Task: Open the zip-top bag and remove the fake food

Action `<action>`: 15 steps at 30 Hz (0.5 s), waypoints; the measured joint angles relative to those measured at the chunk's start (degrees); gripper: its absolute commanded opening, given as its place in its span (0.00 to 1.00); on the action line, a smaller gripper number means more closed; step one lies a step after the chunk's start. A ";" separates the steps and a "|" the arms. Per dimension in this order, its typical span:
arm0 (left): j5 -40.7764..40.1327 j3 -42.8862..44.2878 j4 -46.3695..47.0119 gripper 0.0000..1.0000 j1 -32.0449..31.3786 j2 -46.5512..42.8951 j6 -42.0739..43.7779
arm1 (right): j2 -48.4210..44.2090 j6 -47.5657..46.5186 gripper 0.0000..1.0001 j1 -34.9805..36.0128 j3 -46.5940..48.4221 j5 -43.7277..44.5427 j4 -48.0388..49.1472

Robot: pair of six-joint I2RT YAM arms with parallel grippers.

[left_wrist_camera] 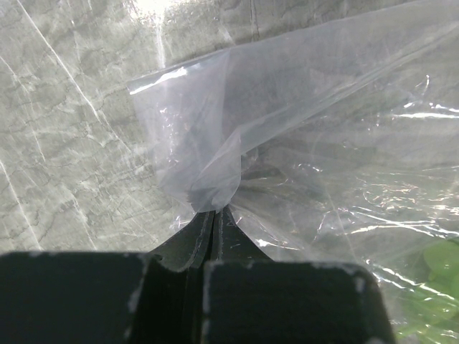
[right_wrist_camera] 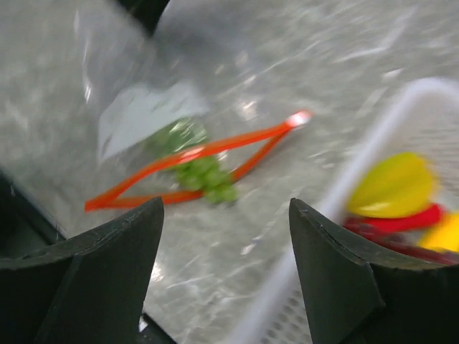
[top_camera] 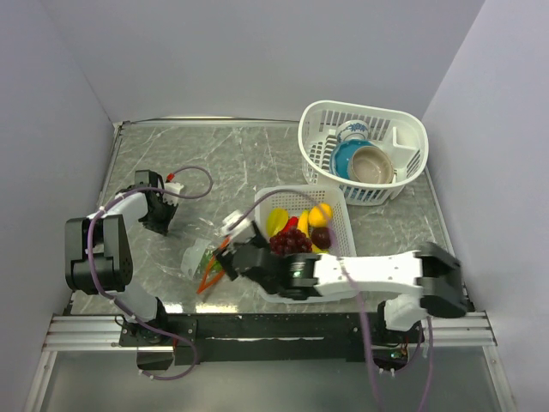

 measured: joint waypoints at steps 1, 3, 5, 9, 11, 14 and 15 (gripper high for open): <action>0.00 0.00 0.00 0.01 0.00 -0.02 0.00 | 2.80 -0.17 0.78 0.46 0.04 -1.70 0.90; -0.02 0.00 0.00 0.01 0.00 0.00 0.00 | 8.46 -0.76 0.80 1.09 0.17 -5.07 1.68; -0.04 0.00 -0.02 0.01 0.00 0.00 0.00 | 13.33 -1.55 0.84 1.62 0.50 -8.22 1.73; -0.07 0.02 -0.04 0.01 0.00 -0.02 0.02 | 19.37 -3.32 0.89 1.70 2.82 -11.50 1.92; -0.07 0.02 -0.04 0.01 0.00 0.00 0.02 | 21.57 -4.20 0.94 1.60 4.90 -12.02 2.45; -0.07 0.02 -0.04 0.01 0.00 0.00 0.04 | 23.69 -5.25 0.95 1.22 7.45 -12.02 3.80; -0.07 0.02 -0.04 0.01 0.00 0.00 0.04 | 24.11 -5.51 0.95 0.92 7.82 -12.07 4.33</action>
